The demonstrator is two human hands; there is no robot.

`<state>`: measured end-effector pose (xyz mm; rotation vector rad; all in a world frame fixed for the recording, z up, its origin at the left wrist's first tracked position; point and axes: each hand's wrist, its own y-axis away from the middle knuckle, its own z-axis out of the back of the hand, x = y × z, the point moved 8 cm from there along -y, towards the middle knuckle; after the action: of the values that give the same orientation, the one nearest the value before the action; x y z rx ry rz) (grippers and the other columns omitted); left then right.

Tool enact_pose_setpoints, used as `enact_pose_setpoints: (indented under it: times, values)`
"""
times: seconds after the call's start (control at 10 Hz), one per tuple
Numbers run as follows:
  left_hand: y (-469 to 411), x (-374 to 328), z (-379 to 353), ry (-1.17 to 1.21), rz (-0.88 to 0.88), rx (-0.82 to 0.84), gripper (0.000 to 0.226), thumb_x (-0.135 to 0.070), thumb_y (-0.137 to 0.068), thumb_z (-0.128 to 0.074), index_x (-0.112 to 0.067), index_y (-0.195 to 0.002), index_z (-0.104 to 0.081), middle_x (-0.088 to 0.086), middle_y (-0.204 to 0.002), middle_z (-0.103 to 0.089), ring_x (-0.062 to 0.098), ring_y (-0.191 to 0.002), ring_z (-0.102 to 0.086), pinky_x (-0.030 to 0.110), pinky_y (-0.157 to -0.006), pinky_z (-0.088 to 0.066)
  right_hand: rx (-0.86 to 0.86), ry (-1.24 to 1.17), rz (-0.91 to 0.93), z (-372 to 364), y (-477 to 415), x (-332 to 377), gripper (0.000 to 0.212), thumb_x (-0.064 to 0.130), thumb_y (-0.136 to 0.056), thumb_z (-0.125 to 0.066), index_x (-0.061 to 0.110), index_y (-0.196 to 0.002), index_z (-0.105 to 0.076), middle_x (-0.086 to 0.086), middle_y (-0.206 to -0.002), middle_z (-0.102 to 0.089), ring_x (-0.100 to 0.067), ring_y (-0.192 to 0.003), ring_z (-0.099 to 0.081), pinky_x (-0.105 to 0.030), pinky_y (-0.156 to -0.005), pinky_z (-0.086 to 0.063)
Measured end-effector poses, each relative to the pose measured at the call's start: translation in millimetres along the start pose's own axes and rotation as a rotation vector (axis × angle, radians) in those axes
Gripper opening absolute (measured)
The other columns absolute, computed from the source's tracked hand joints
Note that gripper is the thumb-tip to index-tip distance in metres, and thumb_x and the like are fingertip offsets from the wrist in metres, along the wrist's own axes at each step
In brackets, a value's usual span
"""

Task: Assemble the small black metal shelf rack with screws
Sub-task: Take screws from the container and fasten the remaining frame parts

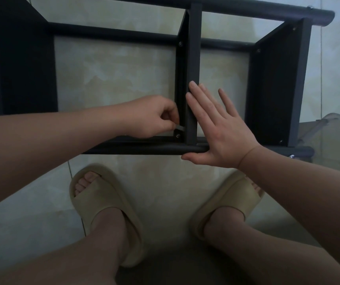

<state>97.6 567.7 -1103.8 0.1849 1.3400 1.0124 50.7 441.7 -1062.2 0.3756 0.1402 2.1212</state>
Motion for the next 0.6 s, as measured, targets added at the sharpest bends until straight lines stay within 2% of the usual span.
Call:
enact_pose_setpoints:
  times: [0.1,0.2,0.3,0.6]
  values:
    - [3,4,-6,0.342,0.102,0.011,0.015,-0.016,-0.098,-0.061,-0.027,-0.089,-0.064,-0.003,-0.09,-0.067,0.007,-0.083,-0.064,0.025,-0.074,-0.054,0.001,0.002,0.001,0,0,0,0.115,0.081,-0.085,-0.044,0.001,-0.16,-0.012,-0.016,-0.169,-0.003,-0.03,-0.157,-0.003,-0.059,-0.123,-0.011]
    - [4,6,-16,0.603,0.206,0.014,0.013,-0.018,-0.101,-0.057,-0.019,-0.091,-0.065,-0.002,-0.089,-0.068,0.007,-0.084,-0.066,0.022,-0.069,-0.054,-0.013,-0.006,0.002,0,0,0,0.114,0.081,-0.085,-0.045,0.001,-0.16,-0.013,-0.016,-0.169,-0.004,-0.03,-0.157,-0.004,-0.059,-0.124,-0.012]
    - [4,6,-23,0.766,0.263,-0.003,0.012,-0.018,-0.1,-0.059,-0.016,-0.09,-0.063,-0.002,-0.079,-0.068,0.01,-0.079,-0.067,0.023,-0.067,-0.054,-0.02,-0.011,0.003,0,0,0,0.114,0.081,-0.085,-0.045,0.001,-0.16,-0.014,-0.016,-0.169,-0.005,-0.03,-0.157,-0.005,-0.059,-0.123,-0.013]
    - [2,14,-12,0.724,0.233,-0.185,0.002,-0.015,-0.094,-0.068,-0.015,-0.092,-0.068,0.002,-0.08,-0.072,0.009,-0.075,-0.07,0.024,-0.072,-0.057,-0.008,-0.011,-0.001,1,0,0,0.114,0.081,-0.085,-0.045,0.0,-0.16,-0.014,-0.016,-0.169,-0.004,-0.03,-0.157,-0.005,-0.058,-0.124,-0.012]
